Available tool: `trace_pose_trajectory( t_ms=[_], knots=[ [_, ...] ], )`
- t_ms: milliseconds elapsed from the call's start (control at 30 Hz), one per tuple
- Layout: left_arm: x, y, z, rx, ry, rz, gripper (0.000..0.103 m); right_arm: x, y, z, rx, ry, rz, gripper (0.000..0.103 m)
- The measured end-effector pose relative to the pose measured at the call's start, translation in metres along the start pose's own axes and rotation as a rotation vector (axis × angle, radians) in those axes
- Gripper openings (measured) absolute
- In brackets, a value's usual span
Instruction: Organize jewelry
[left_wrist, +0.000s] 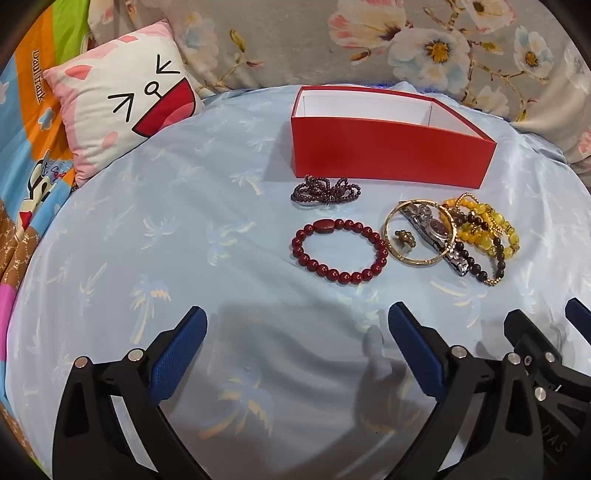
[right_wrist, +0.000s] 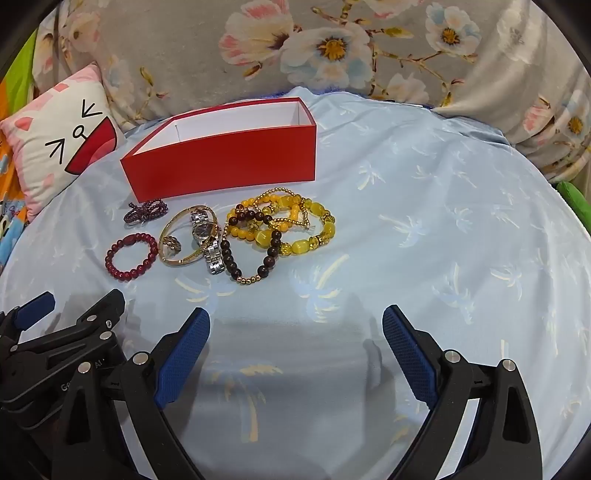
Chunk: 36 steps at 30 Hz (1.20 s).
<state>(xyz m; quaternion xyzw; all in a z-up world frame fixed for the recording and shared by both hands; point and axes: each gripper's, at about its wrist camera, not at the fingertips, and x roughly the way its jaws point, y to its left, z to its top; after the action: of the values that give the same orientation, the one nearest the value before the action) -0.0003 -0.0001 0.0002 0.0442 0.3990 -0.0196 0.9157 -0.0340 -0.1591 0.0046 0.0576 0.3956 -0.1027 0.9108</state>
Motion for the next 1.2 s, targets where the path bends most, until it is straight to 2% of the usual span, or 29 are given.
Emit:
trace_pose_trajectory(
  t_ms=[1200],
  knots=[
    [-0.0016,-0.0012,-0.0005,0.000,-0.005,0.001,0.093,-0.0020,-0.0010,-0.0001,0.005,-0.007,0.000,0.091]
  ],
)
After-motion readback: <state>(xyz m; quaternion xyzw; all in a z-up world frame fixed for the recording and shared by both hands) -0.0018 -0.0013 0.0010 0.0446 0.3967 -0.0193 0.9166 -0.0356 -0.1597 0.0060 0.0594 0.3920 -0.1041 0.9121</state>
